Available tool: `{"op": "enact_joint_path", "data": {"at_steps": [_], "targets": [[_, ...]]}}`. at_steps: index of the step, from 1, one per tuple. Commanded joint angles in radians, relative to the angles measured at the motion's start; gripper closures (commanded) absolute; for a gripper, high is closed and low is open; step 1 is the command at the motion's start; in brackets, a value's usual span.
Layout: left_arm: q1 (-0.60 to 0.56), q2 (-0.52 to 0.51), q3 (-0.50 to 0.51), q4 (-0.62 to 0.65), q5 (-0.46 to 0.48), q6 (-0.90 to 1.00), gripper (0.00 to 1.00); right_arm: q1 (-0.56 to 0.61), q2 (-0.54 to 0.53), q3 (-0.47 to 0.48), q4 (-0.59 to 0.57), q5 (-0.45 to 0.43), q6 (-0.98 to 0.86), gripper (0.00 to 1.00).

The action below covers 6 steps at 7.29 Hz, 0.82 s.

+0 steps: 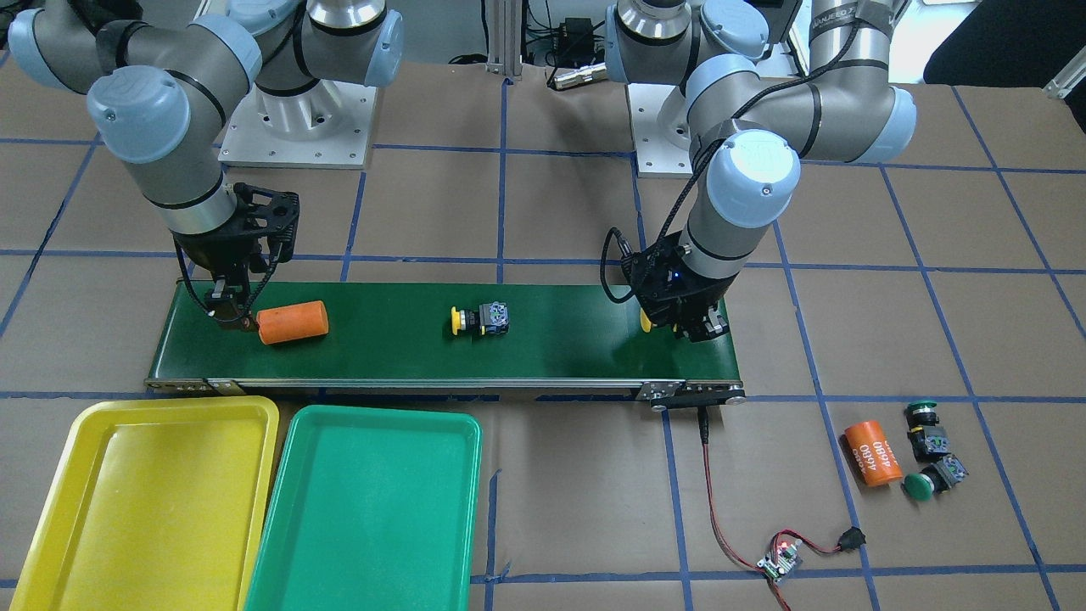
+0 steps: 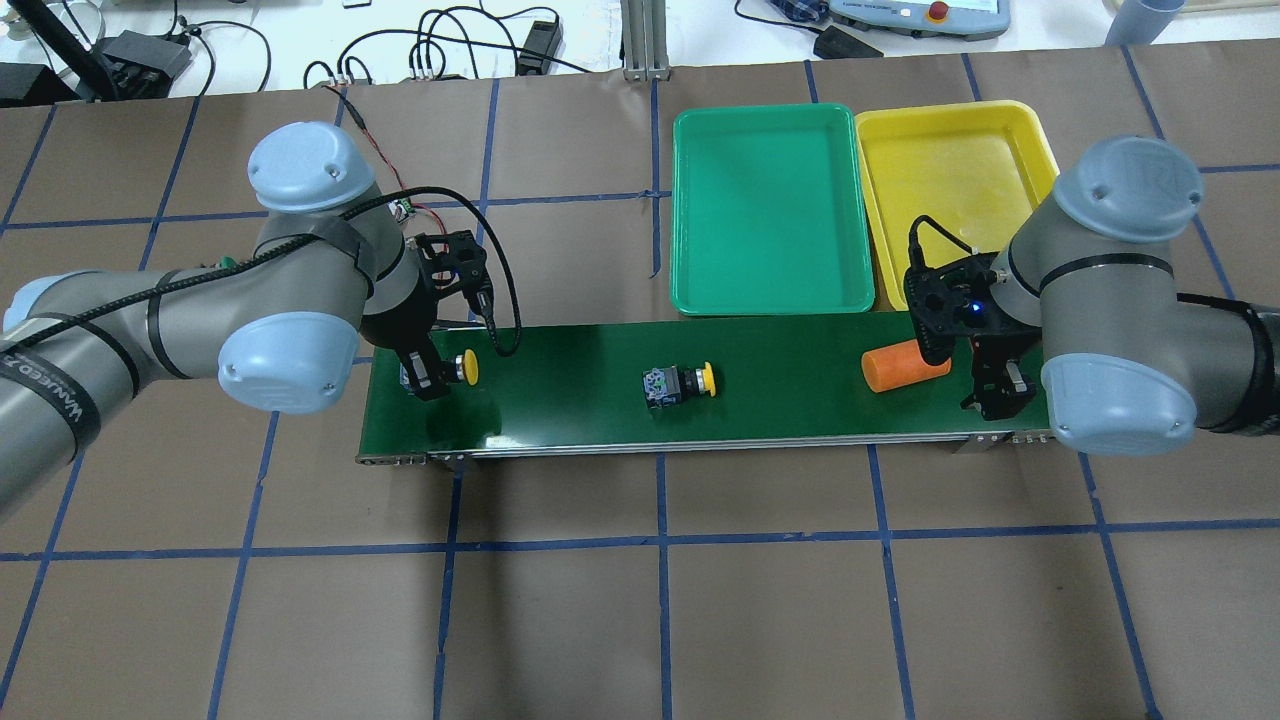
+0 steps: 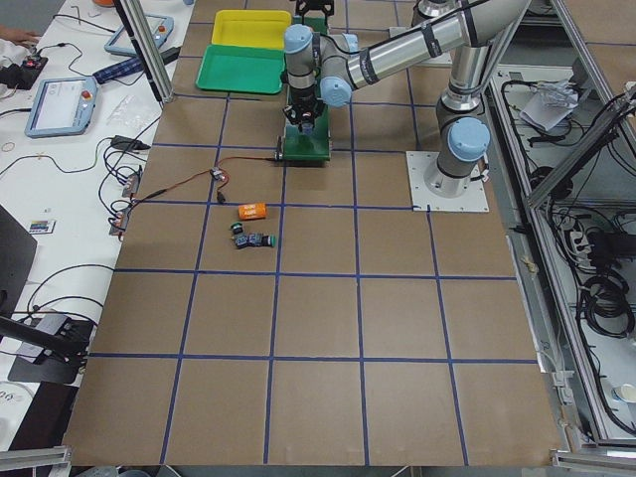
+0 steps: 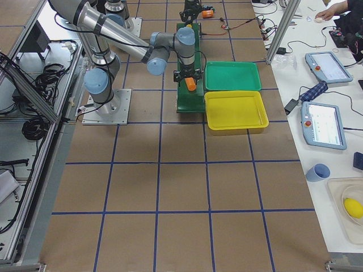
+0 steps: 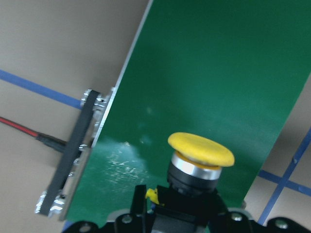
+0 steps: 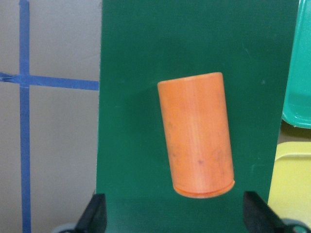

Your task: Sort buttons by color to trays

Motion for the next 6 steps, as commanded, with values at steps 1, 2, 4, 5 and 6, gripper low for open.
{"op": "enact_joint_path", "data": {"at_steps": [1, 2, 4, 5, 6], "targets": [[-0.013, -0.011, -0.057, 0.119, -0.02, -0.015, 0.9, 0.0, -0.002, 0.0, 0.0, -0.006, 0.029, 0.0], [-0.017, 0.015, -0.079, 0.118, -0.023, -0.023, 0.01, 0.0, -0.002, 0.0, 0.001, -0.005, 0.03, 0.0], [-0.011, 0.05, -0.087, 0.119, -0.052, -0.023, 0.0, 0.0, -0.005, -0.001, 0.002, -0.006, 0.031, 0.0], [-0.002, 0.076, -0.068, 0.11, -0.072, -0.034, 0.0, 0.002, -0.005, -0.001, 0.002, -0.006, 0.03, 0.0], [0.048, 0.076, -0.012, 0.055, -0.069, -0.02, 0.0, 0.002, -0.005, -0.001, 0.0, -0.003, 0.03, 0.0]]}}
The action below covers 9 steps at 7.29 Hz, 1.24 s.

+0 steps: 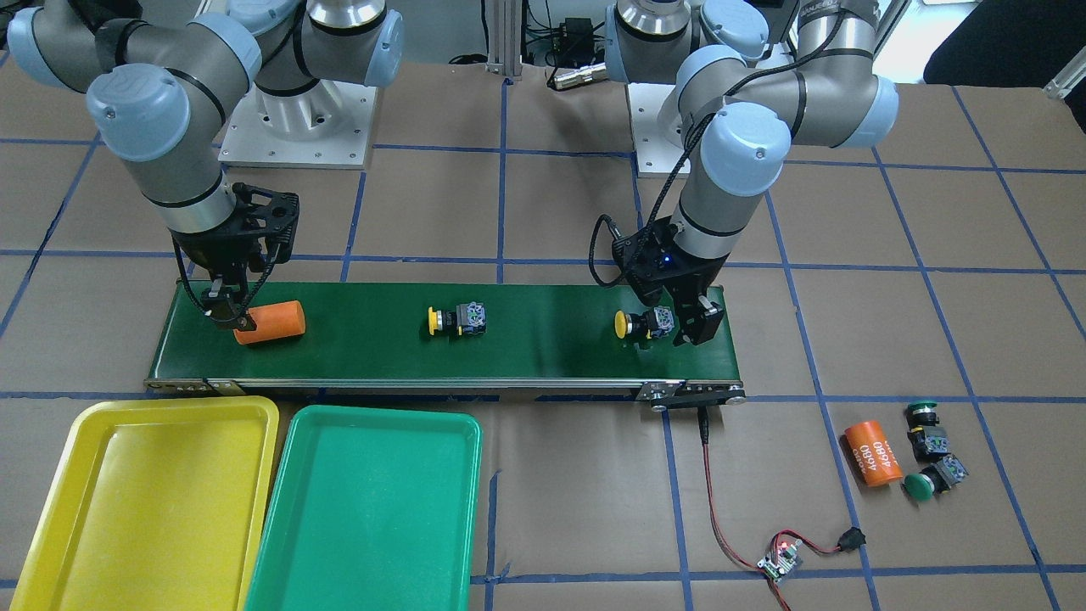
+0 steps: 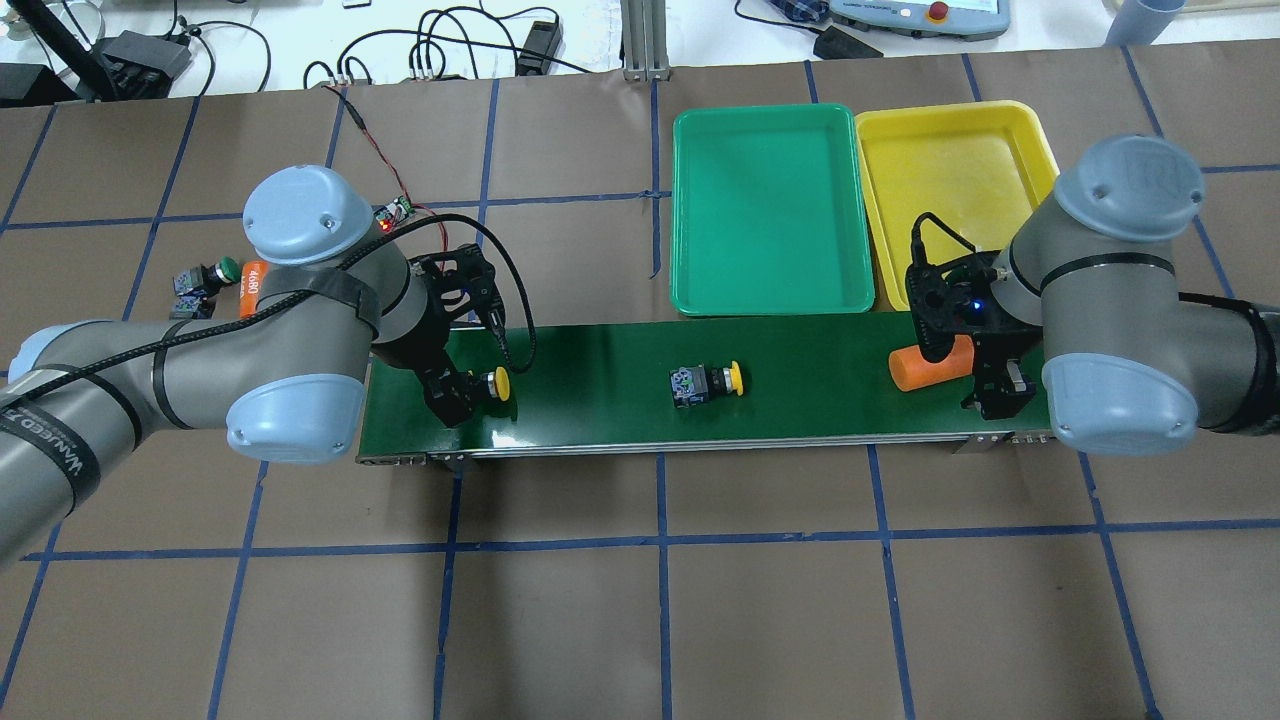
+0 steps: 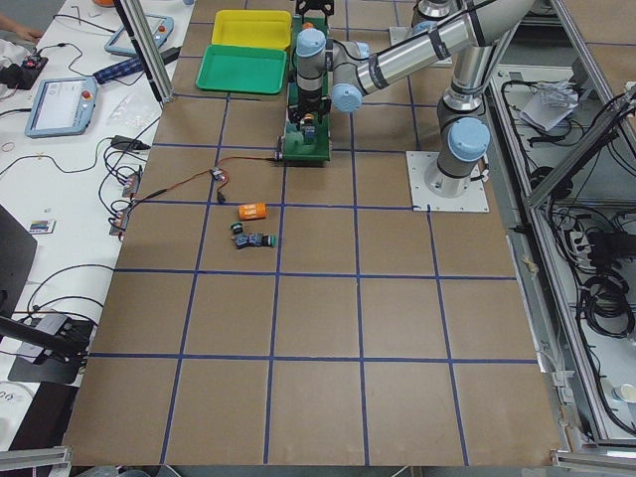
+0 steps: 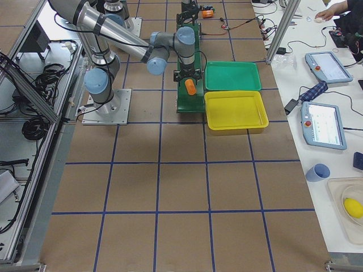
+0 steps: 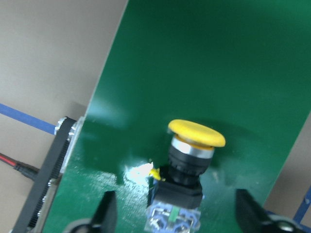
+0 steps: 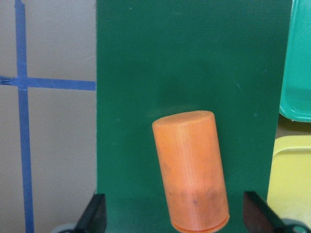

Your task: Sort buttons by color to trays

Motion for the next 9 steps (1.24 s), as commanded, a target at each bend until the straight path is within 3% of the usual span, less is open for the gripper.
{"op": "enact_joint_path", "data": {"at_steps": [1, 2, 5, 7, 9], "targets": [[0.176, -0.023, 0.143, -0.173, -0.019, 0.049, 0.0, 0.001, 0.0, -0.003, -0.001, 0.01, 0.0, 0.0], [0.273, -0.075, 0.273, -0.261, -0.022, 0.185, 0.0, 0.002, 0.0, -0.003, 0.002, 0.012, 0.001, 0.0], [0.472, -0.38, 0.629, -0.292, -0.003, 0.549, 0.0, 0.002, 0.0, -0.003, 0.0, 0.01, 0.0, 0.0], [0.517, -0.555, 0.769, -0.288, 0.007, 0.575, 0.0, 0.002, 0.0, -0.005, 0.0, 0.002, -0.002, 0.0], [0.518, -0.646, 0.822, -0.286, 0.01, 0.475, 0.0, 0.002, 0.0, -0.003, -0.001, 0.008, 0.0, 0.0]]}}
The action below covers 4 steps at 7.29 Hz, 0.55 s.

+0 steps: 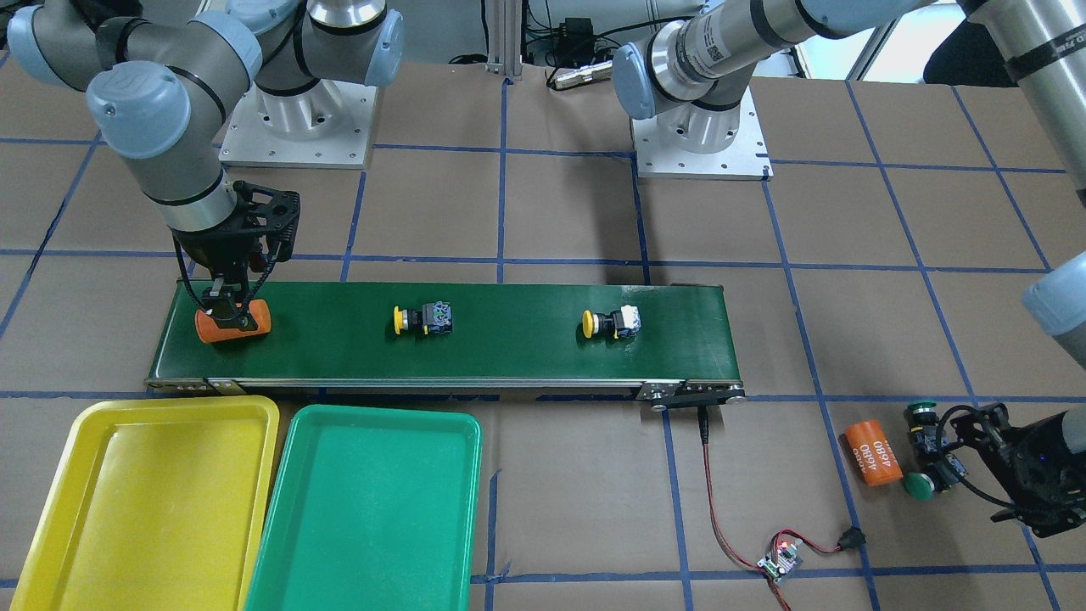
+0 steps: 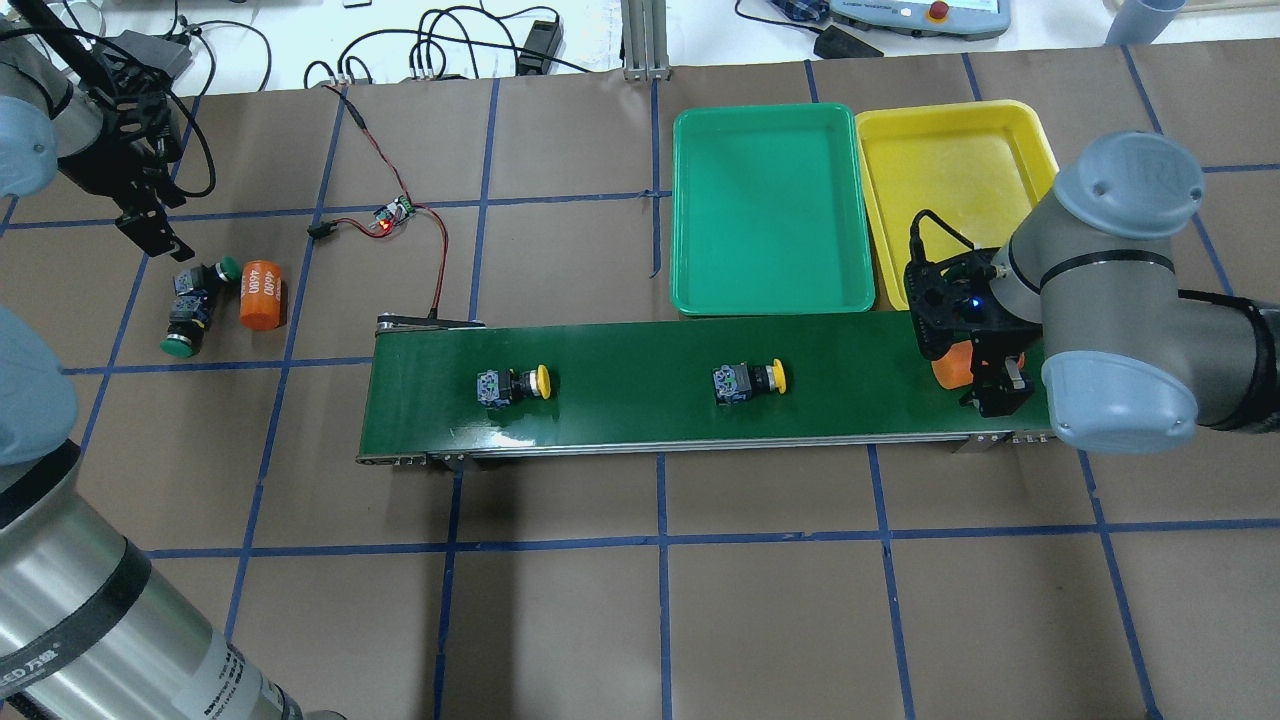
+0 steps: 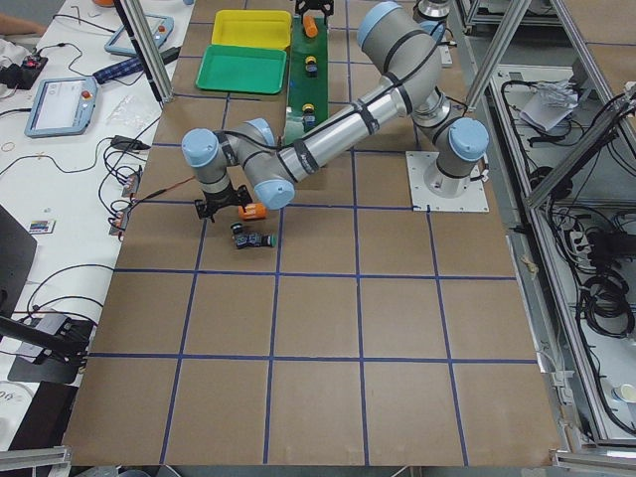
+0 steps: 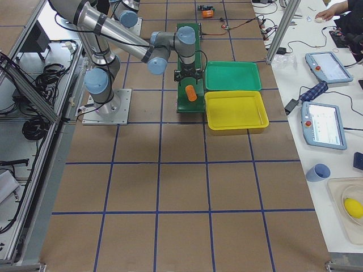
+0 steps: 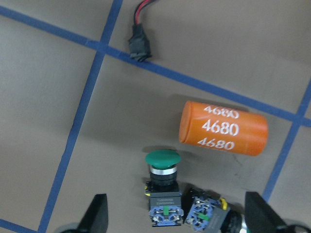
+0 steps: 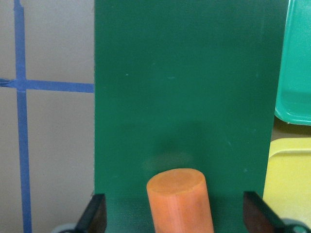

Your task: Sort buttons by color to trays

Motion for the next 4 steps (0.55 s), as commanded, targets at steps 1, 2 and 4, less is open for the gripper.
{"op": "enact_joint_path", "data": {"at_steps": [1, 2, 4], "targets": [[0.001, -0.06, 0.015, -0.005, 0.002, -0.043, 0.0, 0.0, 0.001, -0.001, -0.002, -0.004, 0.0, 0.0], [0.002, -0.07, 0.004, -0.007, 0.007, -0.045, 0.0, 0.0, -0.001, 0.0, -0.002, -0.001, 0.001, 0.0], [0.01, -0.073, -0.001, -0.013, 0.009, -0.045, 0.0, 0.0, -0.001, -0.004, 0.001, 0.004, 0.009, 0.0]]}}
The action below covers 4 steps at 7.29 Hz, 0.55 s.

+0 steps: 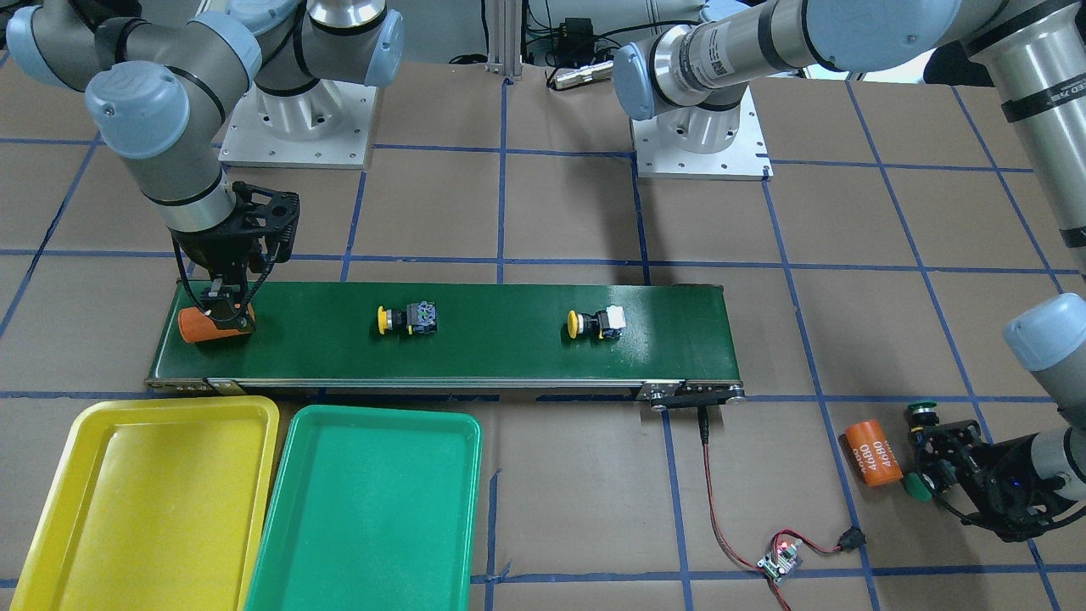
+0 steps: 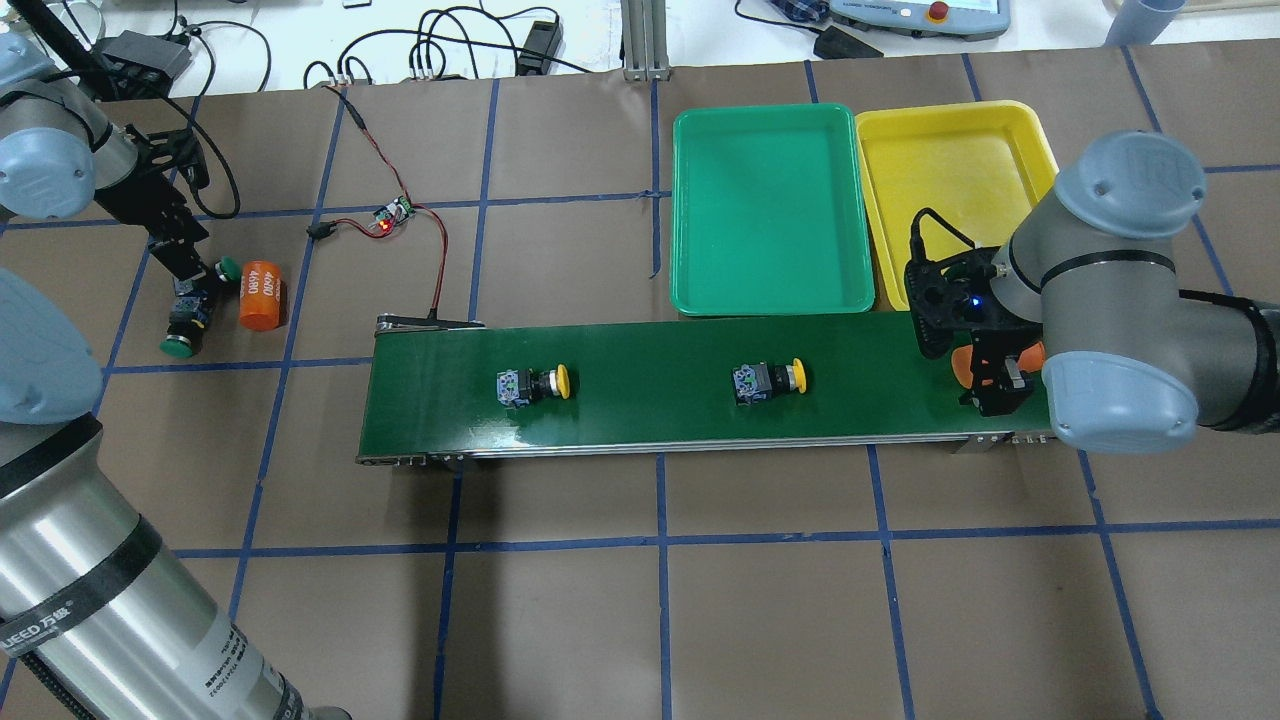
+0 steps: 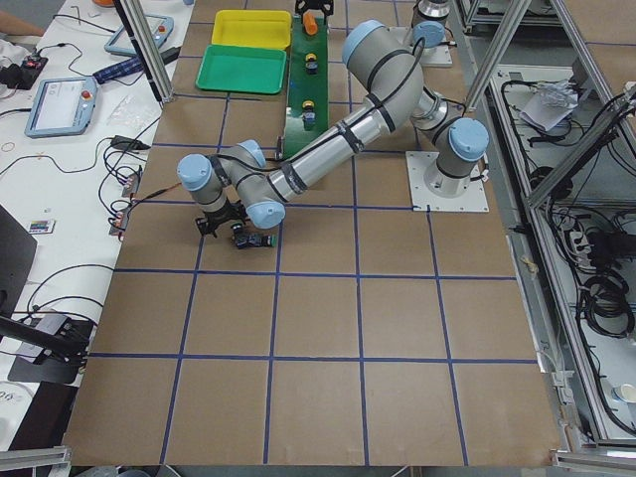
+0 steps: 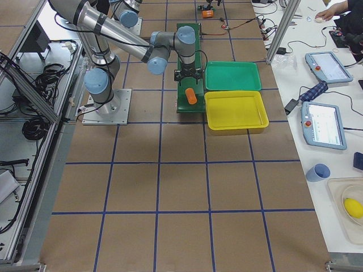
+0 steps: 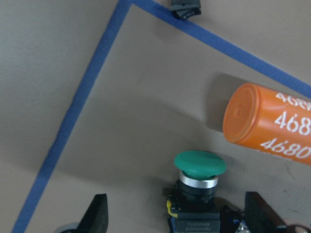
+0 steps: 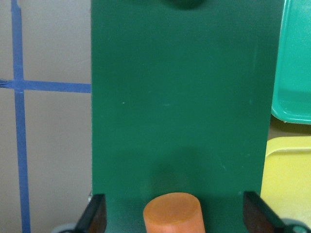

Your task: Sort buttons by color to trays

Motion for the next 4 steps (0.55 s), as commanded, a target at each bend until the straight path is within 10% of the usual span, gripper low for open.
{"op": "enact_joint_path", "data": {"at_steps": [1, 2, 4], "targets": [[0.003, -0.003, -0.01, -0.005, 0.0, -0.023, 0.0, 0.002, 0.002, -0.006, 0.005, 0.005, 0.0, 0.0], [0.0, -0.004, -0.03, 0.002, 0.0, -0.067, 0.0, 0.011, 0.002, -0.02, 0.007, 0.005, 0.008, 0.0], [0.002, -0.001, -0.045, 0.012, -0.002, -0.083, 0.66, 0.037, 0.002, -0.046, 0.018, 0.003, 0.028, 0.0]]}}
